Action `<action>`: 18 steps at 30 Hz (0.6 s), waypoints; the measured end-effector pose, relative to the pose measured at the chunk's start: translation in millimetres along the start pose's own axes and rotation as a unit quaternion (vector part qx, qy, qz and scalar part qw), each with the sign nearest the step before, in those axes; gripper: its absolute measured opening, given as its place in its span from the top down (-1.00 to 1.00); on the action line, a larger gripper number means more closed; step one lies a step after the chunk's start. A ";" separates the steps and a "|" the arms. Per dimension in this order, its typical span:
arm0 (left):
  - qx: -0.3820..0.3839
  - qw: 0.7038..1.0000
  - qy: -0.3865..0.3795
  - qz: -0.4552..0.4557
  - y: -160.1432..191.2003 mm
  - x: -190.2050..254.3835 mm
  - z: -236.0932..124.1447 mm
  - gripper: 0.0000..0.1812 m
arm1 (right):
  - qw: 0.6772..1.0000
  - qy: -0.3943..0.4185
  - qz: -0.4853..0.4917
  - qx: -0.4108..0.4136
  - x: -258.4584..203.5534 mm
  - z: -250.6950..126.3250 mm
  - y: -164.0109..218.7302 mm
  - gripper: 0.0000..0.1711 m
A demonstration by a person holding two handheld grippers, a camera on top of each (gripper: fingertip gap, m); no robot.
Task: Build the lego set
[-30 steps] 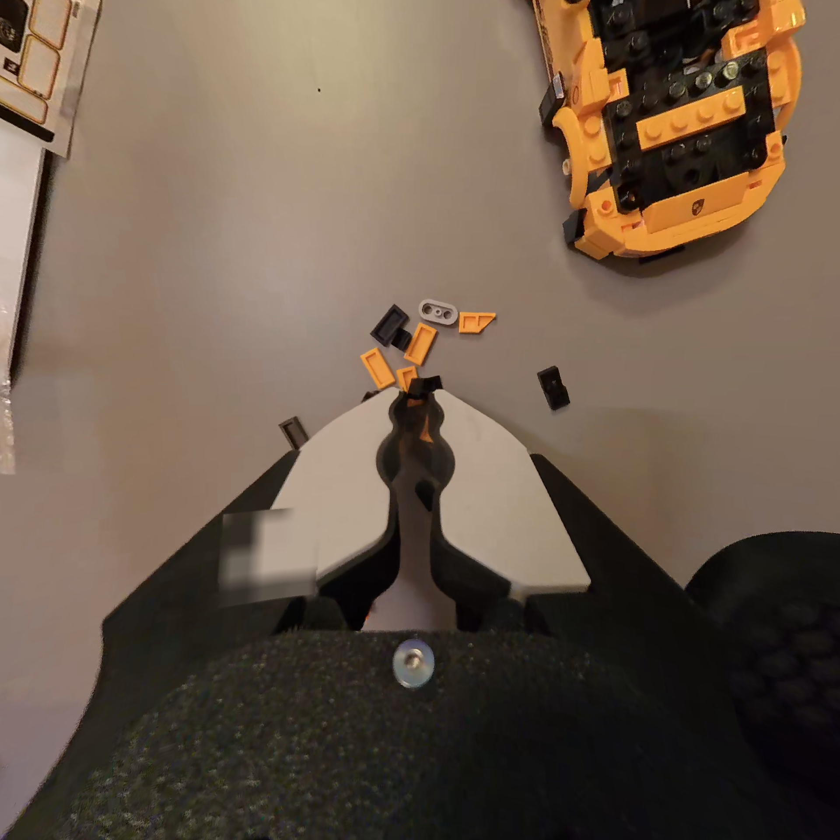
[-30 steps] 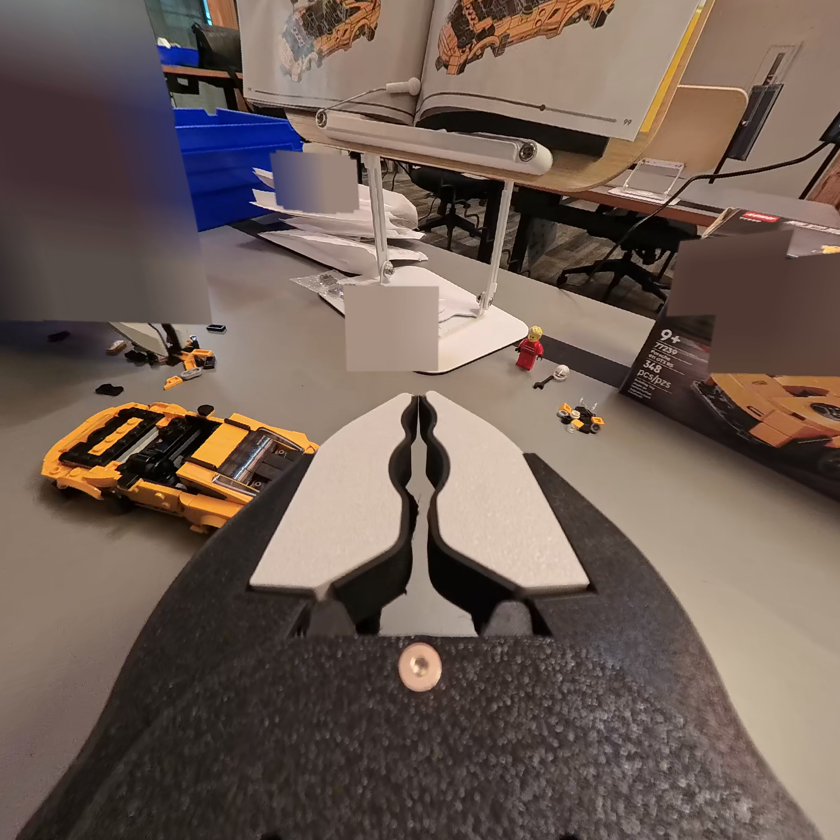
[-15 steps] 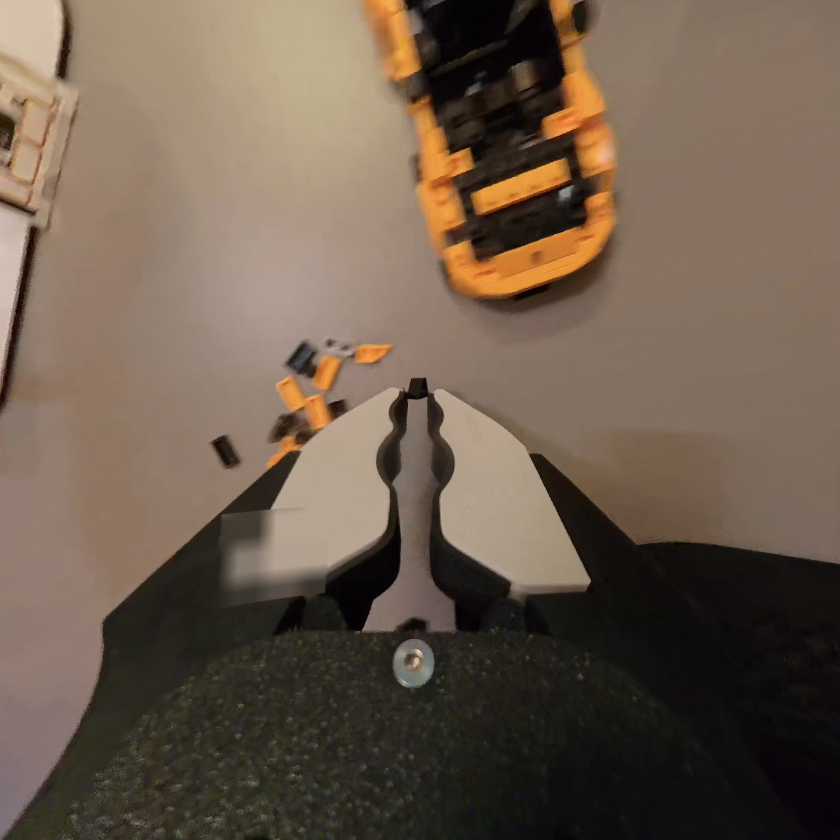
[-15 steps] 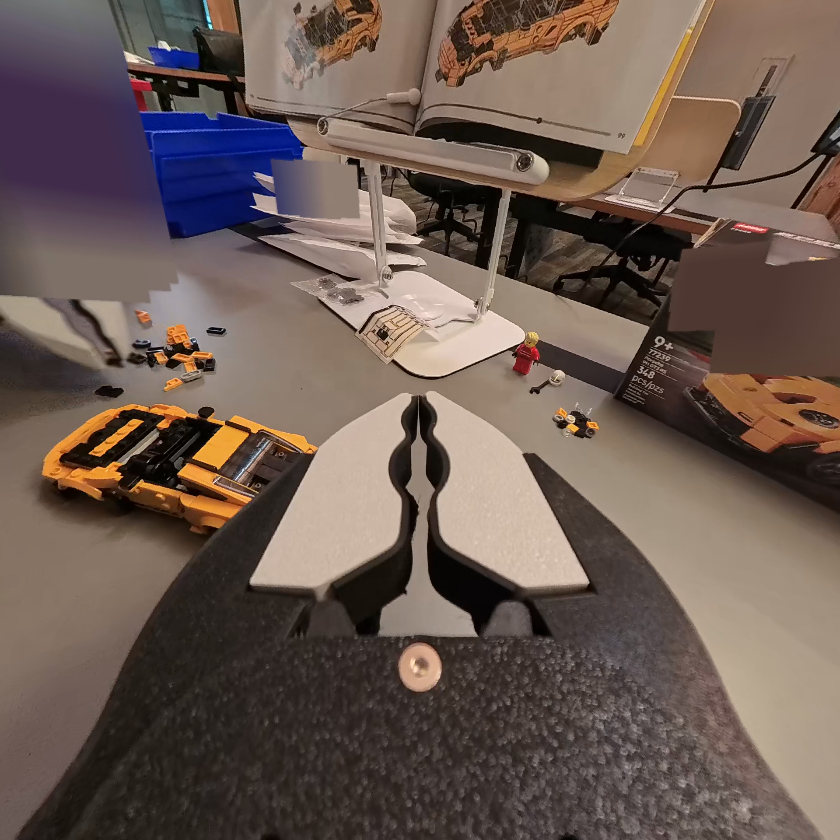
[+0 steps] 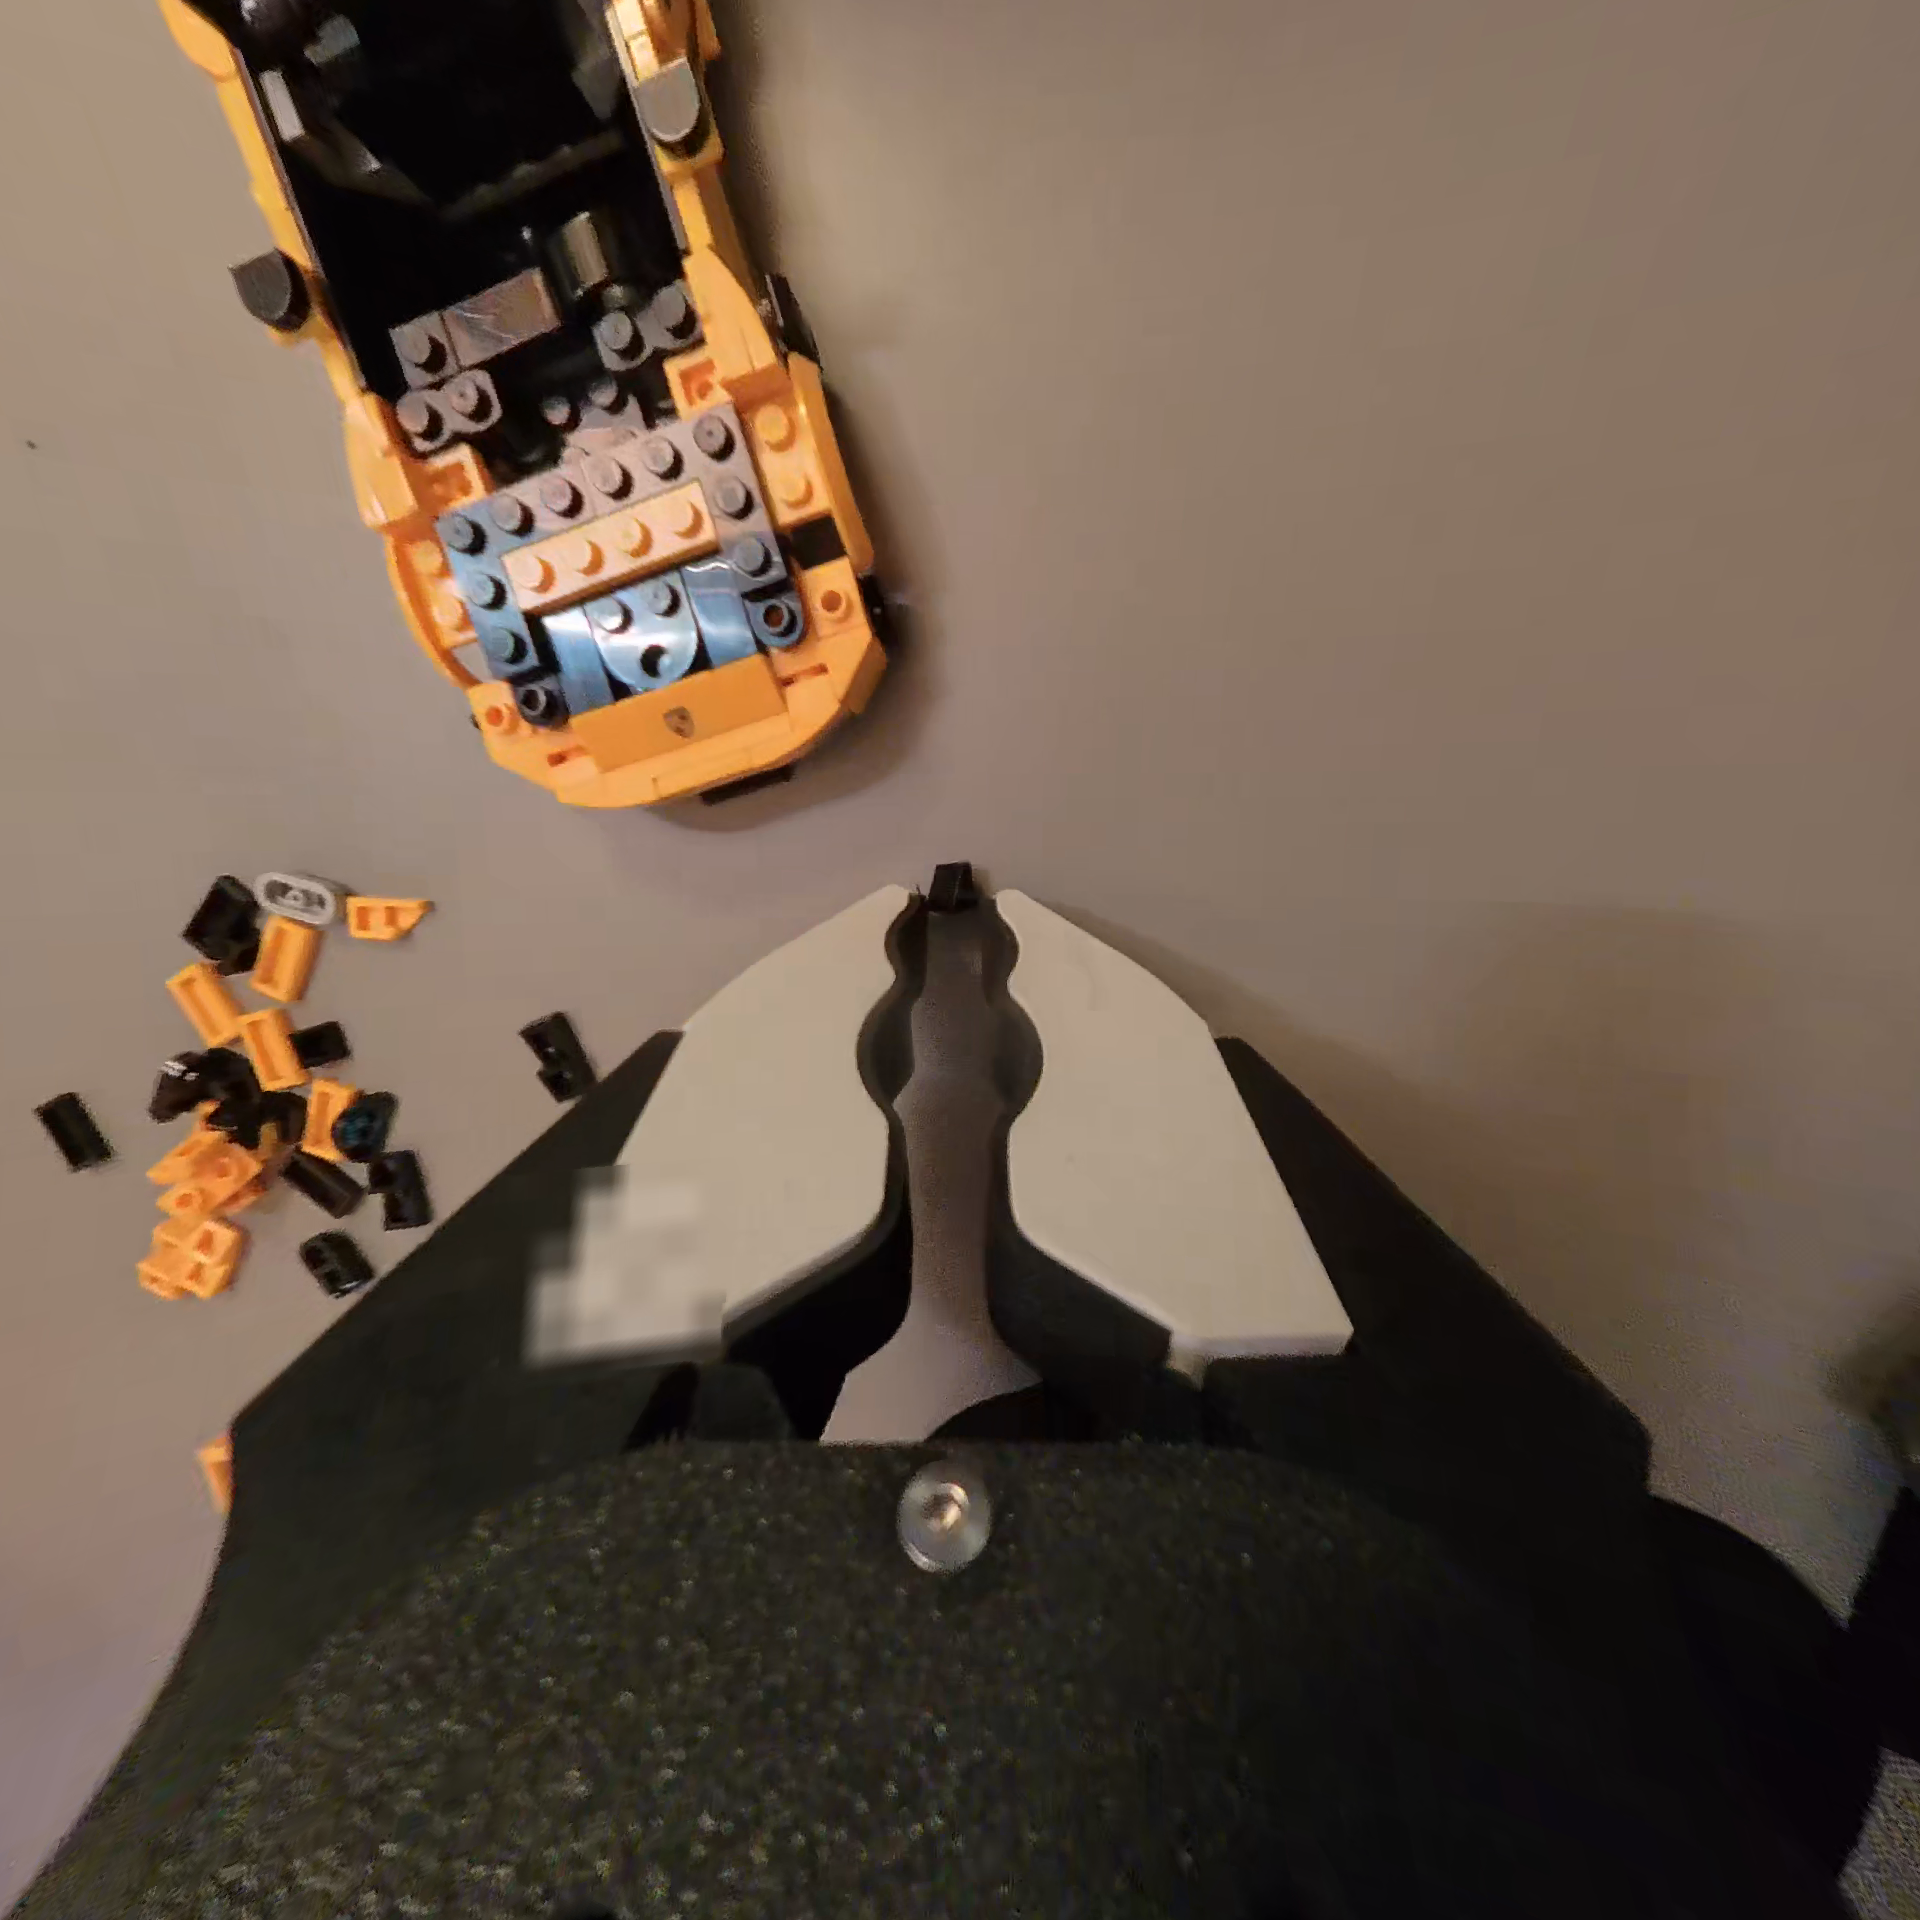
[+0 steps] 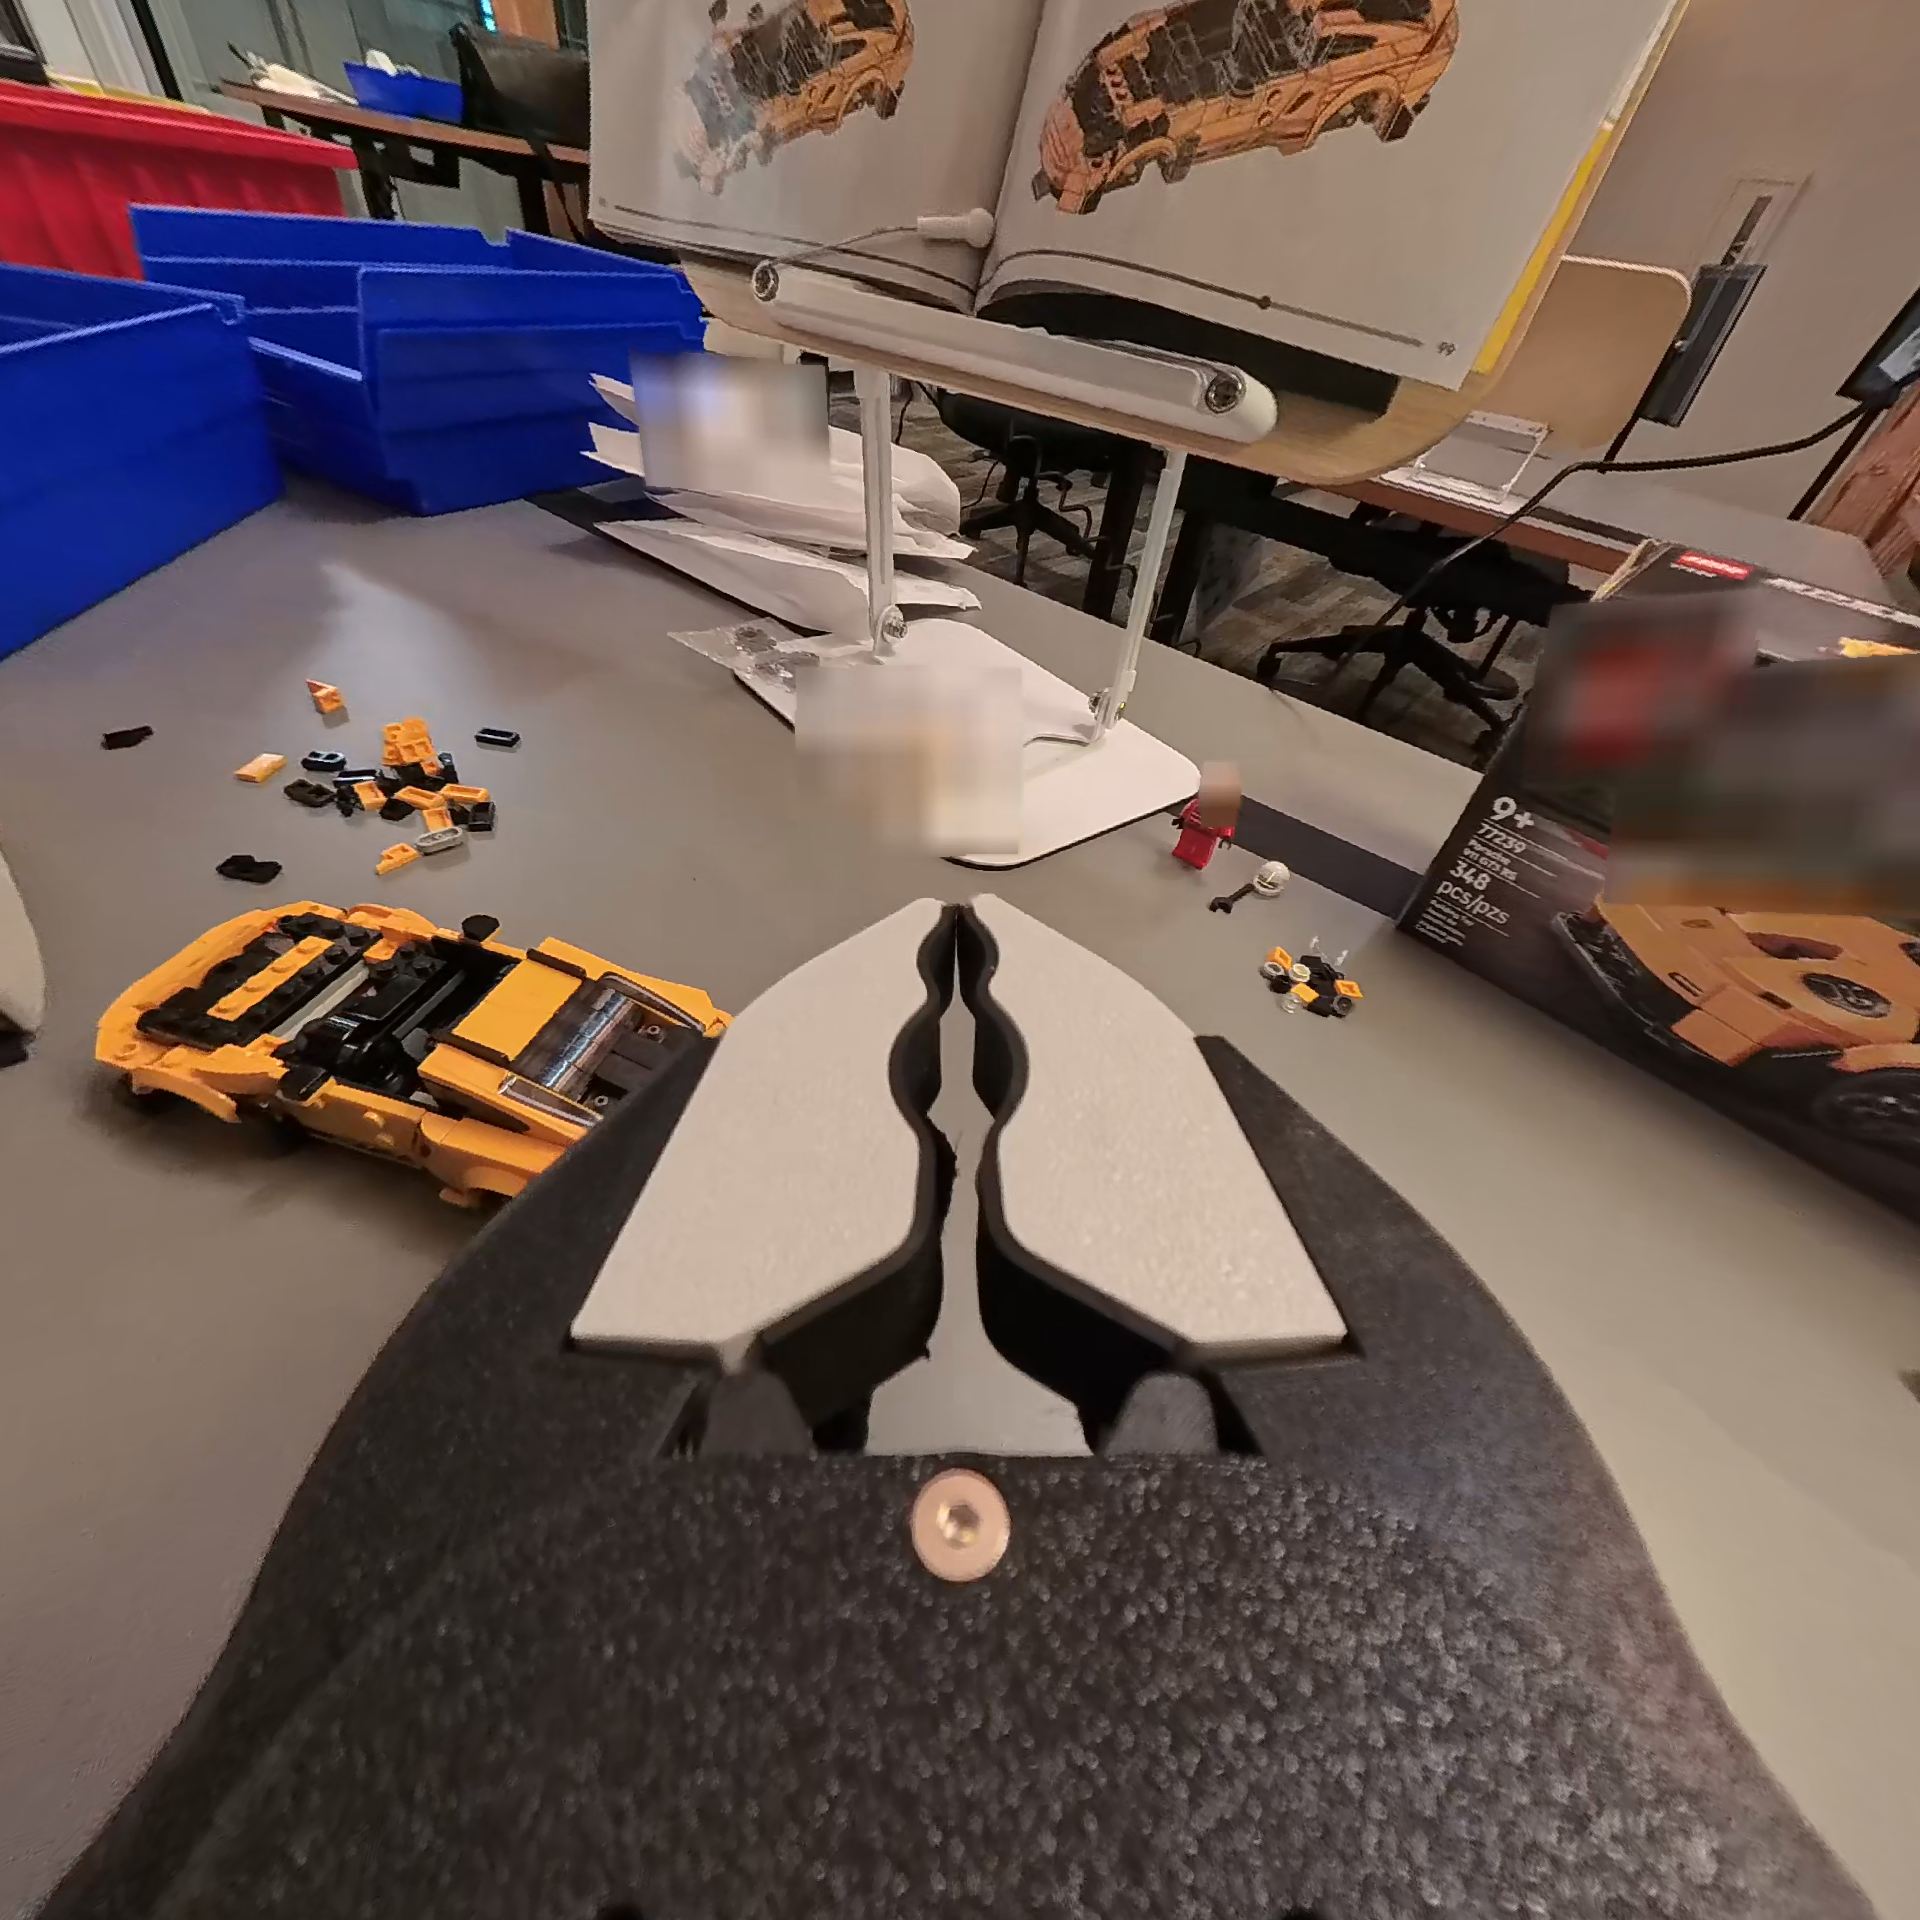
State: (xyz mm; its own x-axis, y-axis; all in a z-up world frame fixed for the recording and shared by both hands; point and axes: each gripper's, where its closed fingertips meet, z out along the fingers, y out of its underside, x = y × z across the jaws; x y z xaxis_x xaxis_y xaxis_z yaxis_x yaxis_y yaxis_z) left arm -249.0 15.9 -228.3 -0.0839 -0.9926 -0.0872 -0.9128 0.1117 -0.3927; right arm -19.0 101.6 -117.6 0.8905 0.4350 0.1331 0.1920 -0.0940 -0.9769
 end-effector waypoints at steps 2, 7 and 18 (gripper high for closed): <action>0.008 1.000 0.019 -0.016 -0.3 3.4 -0.2 0.85 | 1.000 0.001 -0.002 -0.002 0.2 -0.2 0.3 1.00; 0.039 0.995 0.073 -0.048 -3.3 14.4 -1.4 0.70 | 1.000 0.000 -0.006 -0.004 -0.2 -0.4 0.5 1.00; 0.078 0.990 0.060 -0.105 -3.4 -9.1 -12.2 0.77 | 1.000 0.000 -0.008 -0.008 -0.1 -0.2 2.5 1.00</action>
State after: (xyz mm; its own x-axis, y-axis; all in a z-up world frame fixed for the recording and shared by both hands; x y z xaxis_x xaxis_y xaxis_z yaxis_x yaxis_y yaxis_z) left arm -250.0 24.0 -215.0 0.0465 -0.9921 0.1164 -0.8433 -0.1015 -0.5277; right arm -18.5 101.2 -120.0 0.8871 0.4367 0.1494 0.2138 -0.1019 -0.9715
